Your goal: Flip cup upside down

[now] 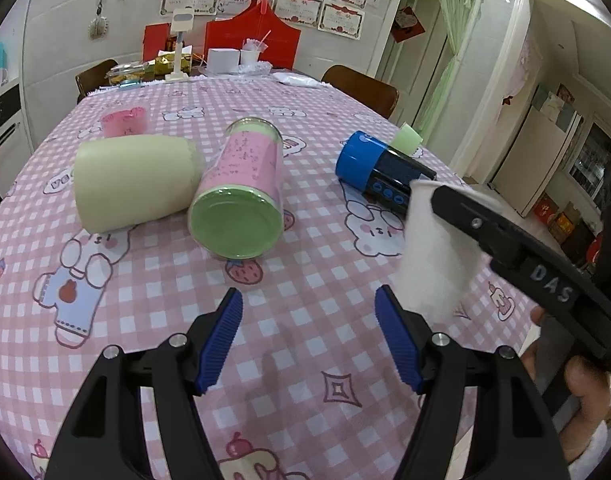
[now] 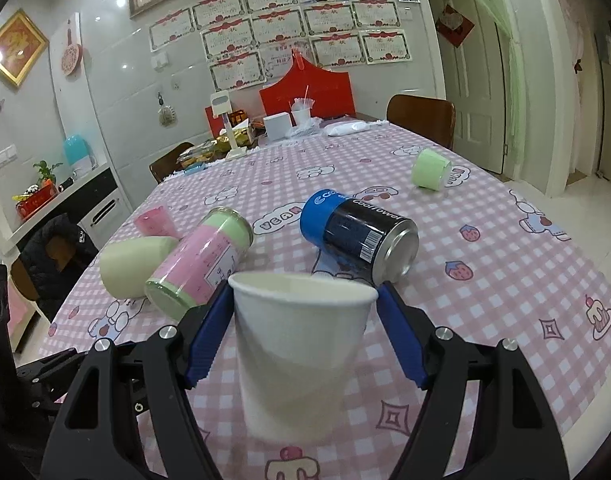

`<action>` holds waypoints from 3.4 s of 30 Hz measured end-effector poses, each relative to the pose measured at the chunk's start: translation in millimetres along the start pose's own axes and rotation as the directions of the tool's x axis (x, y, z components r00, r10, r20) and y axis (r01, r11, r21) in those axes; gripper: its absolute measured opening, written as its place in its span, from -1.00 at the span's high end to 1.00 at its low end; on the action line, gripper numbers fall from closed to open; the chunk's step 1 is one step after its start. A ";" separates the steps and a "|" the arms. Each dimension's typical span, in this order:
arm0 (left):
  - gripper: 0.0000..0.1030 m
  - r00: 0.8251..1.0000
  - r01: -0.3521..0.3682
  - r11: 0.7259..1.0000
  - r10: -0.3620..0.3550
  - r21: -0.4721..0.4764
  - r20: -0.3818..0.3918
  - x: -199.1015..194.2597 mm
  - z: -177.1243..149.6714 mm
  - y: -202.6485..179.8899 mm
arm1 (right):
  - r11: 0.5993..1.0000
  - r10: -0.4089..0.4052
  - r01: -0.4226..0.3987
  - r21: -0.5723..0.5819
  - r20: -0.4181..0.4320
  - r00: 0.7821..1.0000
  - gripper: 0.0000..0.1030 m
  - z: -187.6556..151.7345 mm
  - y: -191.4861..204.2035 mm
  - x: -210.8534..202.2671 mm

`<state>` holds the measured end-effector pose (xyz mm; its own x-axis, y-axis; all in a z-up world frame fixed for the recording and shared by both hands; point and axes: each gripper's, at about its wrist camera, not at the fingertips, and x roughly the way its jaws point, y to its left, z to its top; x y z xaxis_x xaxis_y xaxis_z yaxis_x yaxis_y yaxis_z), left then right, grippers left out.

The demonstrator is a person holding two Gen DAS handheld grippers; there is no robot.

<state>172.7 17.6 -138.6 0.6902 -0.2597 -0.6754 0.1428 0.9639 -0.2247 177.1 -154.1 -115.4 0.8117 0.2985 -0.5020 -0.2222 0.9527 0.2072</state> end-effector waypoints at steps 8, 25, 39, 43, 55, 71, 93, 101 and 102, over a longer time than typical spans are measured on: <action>-0.32 1.000 -0.027 1.000 0.027 0.001 0.006 0.5 -1.1 0.8 | 0.998 -0.021 0.022 -0.061 0.018 1.000 -0.37 -9.4 12.3 -7.4; -0.32 0.983 -0.173 0.985 0.171 0.029 0.069 -25.9 -9.3 3.9 | 0.997 -0.008 0.009 -0.075 0.011 1.000 -0.52 -28.0 24.7 -32.3; -0.32 0.960 -0.201 0.977 0.182 0.068 0.212 -90.9 -13.8 -19.2 | 0.999 -0.010 0.017 -0.051 0.127 0.992 -0.72 -22.6 26.6 -97.2; -0.39 0.944 -0.200 0.977 0.171 0.077 0.282 -115.8 -15.4 -28.7 | 0.996 -0.041 0.056 -0.069 0.203 0.978 -0.77 -20.9 32.0 -129.5; -0.54 0.864 -0.224 0.969 0.147 0.108 0.481 -177.0 -24.1 -58.7 | 0.976 -0.120 0.182 -0.119 0.407 0.906 -0.85 -26.6 43.3 -190.8; -0.56 0.807 -0.246 0.959 0.123 0.140 0.578 -195.3 -34.8 -82.0 | 0.966 -0.150 0.229 -0.118 0.465 0.872 -0.85 -36.3 40.0 -195.7; -0.56 0.782 -0.270 0.951 0.123 0.153 0.611 -199.0 -40.4 -82.8 | 0.966 -0.151 0.230 -0.117 0.466 0.872 -0.85 -39.9 40.1 -196.8; -0.56 0.778 -0.271 0.951 0.128 0.146 0.615 -200.7 -38.7 -80.7 | 0.967 -0.147 0.226 -0.119 0.464 0.874 -0.85 -41.1 40.3 -195.6; -0.56 0.779 -0.271 0.952 0.128 0.145 0.614 -200.8 -38.5 -80.1 | 0.967 -0.146 0.225 -0.119 0.463 0.874 -0.85 -41.4 40.6 -195.6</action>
<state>-4.7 -9.7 -12.0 0.9915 -0.0429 -0.1230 0.0519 0.9961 0.0711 -13.0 -171.5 -43.6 0.9922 0.0952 -0.0800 -0.0965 0.9952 -0.0131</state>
